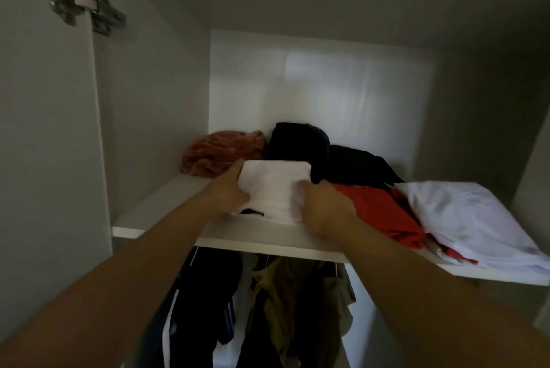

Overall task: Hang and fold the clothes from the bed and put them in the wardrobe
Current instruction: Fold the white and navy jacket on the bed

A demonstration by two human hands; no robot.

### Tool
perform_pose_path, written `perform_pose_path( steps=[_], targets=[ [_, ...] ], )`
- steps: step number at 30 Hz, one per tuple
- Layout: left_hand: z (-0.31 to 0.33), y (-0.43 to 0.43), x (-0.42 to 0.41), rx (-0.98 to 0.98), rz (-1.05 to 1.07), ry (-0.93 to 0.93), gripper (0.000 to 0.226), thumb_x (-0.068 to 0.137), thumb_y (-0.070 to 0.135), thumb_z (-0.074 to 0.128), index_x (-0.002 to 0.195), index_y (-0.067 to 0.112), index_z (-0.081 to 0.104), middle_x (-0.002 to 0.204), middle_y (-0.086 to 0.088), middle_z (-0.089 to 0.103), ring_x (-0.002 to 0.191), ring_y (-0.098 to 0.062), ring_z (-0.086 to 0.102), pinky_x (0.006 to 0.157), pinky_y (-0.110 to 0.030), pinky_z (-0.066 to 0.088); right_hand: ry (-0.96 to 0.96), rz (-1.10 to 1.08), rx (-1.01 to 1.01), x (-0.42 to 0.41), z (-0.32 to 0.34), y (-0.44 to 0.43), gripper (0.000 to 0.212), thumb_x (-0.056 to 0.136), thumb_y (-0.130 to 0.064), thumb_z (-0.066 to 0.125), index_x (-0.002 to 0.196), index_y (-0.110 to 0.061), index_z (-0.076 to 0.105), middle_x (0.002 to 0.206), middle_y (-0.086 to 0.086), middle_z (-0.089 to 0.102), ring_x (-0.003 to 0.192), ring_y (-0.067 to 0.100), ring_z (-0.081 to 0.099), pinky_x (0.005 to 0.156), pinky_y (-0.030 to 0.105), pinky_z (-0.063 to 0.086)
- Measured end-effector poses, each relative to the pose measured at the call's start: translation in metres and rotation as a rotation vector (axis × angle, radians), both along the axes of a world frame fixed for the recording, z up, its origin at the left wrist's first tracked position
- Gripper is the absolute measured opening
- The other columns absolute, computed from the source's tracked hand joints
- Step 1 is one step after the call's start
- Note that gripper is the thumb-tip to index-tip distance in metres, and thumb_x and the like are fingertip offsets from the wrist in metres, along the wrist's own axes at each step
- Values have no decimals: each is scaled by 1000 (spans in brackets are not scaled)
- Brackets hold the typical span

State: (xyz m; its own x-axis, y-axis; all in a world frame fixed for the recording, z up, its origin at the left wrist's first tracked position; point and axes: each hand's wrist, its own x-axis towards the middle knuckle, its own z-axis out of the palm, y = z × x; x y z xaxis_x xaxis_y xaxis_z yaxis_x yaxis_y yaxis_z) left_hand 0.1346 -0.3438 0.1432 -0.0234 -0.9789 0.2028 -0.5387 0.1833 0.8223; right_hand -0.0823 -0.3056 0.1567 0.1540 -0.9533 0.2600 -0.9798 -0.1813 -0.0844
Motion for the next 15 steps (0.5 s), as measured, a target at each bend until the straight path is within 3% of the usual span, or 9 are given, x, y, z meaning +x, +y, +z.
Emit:
perform_pose_path(
  steps=[2, 4, 6, 11, 15],
  targets=[
    [-15, -15, -3, -28, -19, -76, 73, 94, 7, 62, 157, 27, 29, 159, -8, 34, 134, -23, 45, 94, -12, 33, 114, -1, -54, 4, -13, -5, 40, 102, -19, 44, 142, -21, 48, 131, 11, 56, 108, 29, 61, 81, 38, 52],
    [-18, -24, -7, -4, -10, 11, 61, 95, 7, 59, 150, 27, 45, 155, -8, 39, 113, -15, 56, 80, -4, 39, 123, -25, -87, 8, -15, -6, 34, 100, -13, 44, 132, -16, 55, 123, 11, 58, 104, 28, 63, 73, 35, 47],
    [-19, -28, -11, 36, -10, 100, 56, 93, 6, 60, 144, 29, 53, 148, -8, 48, 89, -4, 54, 58, -1, 41, 147, -58, -73, 7, -12, -6, 31, 99, -11, 46, 129, -12, 56, 124, 12, 57, 106, 28, 63, 72, 34, 43],
    [-22, -28, -28, 36, -73, 66, 57, 92, 13, 59, 144, 34, 51, 145, -2, 47, 99, -9, 52, 60, -6, 38, 214, -132, -98, -3, -3, 4, 21, 97, -16, 48, 116, -15, 58, 114, 5, 62, 100, 26, 64, 72, 32, 37],
    [-23, -24, -39, 40, -86, 75, 54, 90, 18, 59, 139, 39, 54, 124, 4, 50, 88, -2, 56, 51, -4, 39, 192, -169, -121, -11, 1, 7, 13, 93, -19, 51, 102, -17, 59, 107, 6, 64, 97, 28, 62, 73, 33, 35]
  ],
)
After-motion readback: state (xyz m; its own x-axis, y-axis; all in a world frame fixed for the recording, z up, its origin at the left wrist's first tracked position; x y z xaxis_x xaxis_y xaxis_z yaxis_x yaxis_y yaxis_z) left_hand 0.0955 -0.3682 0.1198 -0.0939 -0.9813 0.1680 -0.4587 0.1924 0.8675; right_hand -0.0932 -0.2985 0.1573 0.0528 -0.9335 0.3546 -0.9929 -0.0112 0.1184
